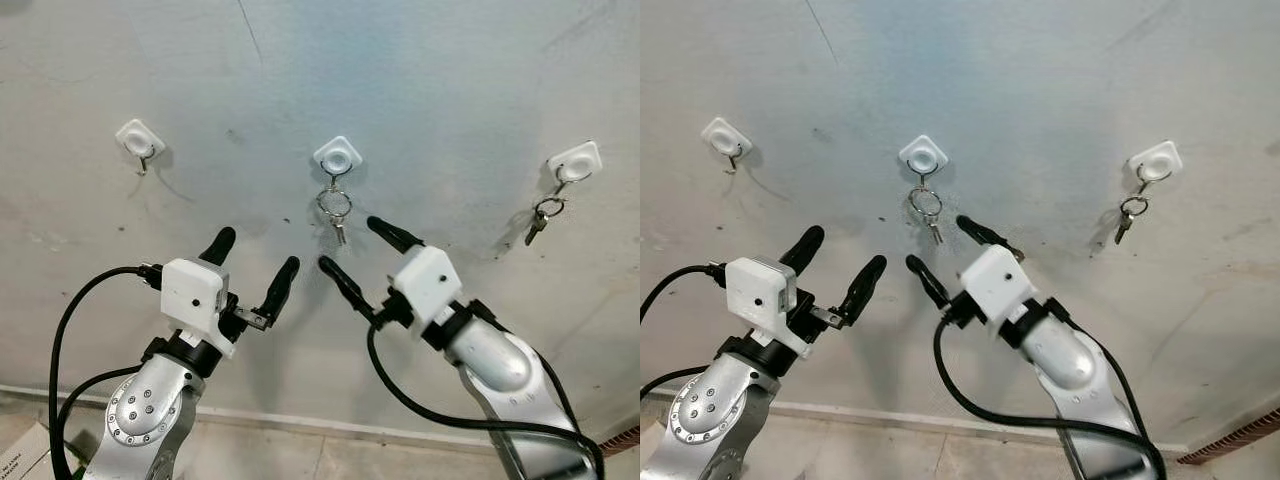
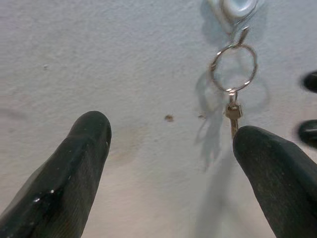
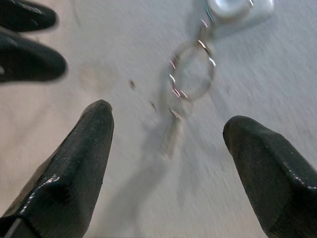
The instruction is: Hang keys on a hook
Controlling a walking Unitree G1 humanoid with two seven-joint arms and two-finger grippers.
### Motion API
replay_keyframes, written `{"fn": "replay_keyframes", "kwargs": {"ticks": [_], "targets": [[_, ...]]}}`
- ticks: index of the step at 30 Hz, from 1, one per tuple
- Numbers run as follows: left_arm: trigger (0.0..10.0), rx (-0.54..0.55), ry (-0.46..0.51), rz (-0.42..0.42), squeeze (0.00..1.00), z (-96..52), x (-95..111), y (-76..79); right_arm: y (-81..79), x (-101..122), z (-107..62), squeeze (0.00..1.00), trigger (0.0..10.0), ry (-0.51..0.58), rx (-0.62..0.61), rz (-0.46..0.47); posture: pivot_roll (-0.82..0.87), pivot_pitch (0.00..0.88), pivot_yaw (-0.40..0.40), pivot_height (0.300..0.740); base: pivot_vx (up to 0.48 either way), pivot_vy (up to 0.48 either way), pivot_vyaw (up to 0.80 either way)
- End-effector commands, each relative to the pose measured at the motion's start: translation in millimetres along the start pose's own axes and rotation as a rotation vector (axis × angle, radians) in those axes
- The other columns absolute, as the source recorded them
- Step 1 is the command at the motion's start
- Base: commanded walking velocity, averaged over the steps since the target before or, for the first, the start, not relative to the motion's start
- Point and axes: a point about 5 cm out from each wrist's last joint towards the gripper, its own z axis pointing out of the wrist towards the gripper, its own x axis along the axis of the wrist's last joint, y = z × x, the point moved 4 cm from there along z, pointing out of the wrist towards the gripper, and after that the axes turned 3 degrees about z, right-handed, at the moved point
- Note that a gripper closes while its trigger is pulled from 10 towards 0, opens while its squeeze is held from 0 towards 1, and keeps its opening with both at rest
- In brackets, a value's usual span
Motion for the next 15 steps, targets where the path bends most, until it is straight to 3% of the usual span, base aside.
{"fn": "replay_keyframes", "kwargs": {"ticks": [1, 3, 4, 5, 6, 8, 15], "targets": [[10.0, 0.018, -0.027, 0.015, 0.0, -1.8, -5, -3.4, 7.4, 1, -7.6, 0.0, 10.0, -0.011, -0.049, 0.02, 0.0, 0.036, 0.027, 0.74, 0.0, 0.0, 0.0], [10.0, 0.021, -0.033, 0.02, 0.0, -3.1, -6, -3.9, 9.2, -2, -11.6, 0.0, 10.0, -0.029, -0.071, 0.035, -0.01, 0.036, 0.027, 0.74, 0.0, 0.0, 0.0], [10.0, 0.028, -0.043, 0.021, 0.0, -5.3, -8, -5.0, 13.1, -7, -16.7, 0.61, 10.0, -0.051, -0.105, 0.051, -0.01, 0.039, 0.026, 0.74, 0.0, 0.0, 0.0], [10.0, 0.038, -0.059, 0.019, 0.0, -8.8, -12, -6.1, 18.0, -13, -23.3, 0.87, 10.0, -0.082, -0.147, 0.076, -0.01, 0.04, 0.031, 0.74, 0.0, 0.0, 0.0], [10.0, 0.039, -0.073, 0.022, 0.0, -11.9, -14, -5.2, 21.1, -16, -26.1, 1.0, 10.0, -0.095, -0.167, 0.087, -0.01, 0.04, 0.031, 0.74, 0.0, 0.0, 0.0], [10.0, 0.047, -0.119, 0.027, 0.0, -23.1, -24, -4.4, 32.2, -23, -33.1, 1.0, 10.0, -0.124, -0.222, 0.094, -0.01, 0.034, 0.036, 0.74, 0.0, 0.0, 0.0], [10.0, 0.07, -0.164, 0.03, 0.0, -30.5, -36, -10.4, 46.5, -43, -51.3, 1.0, 10.0, -0.209, -0.333, 0.147, -0.02, 0.014, 0.039, 0.74, 0.0, 0.0, 0.0]]}}
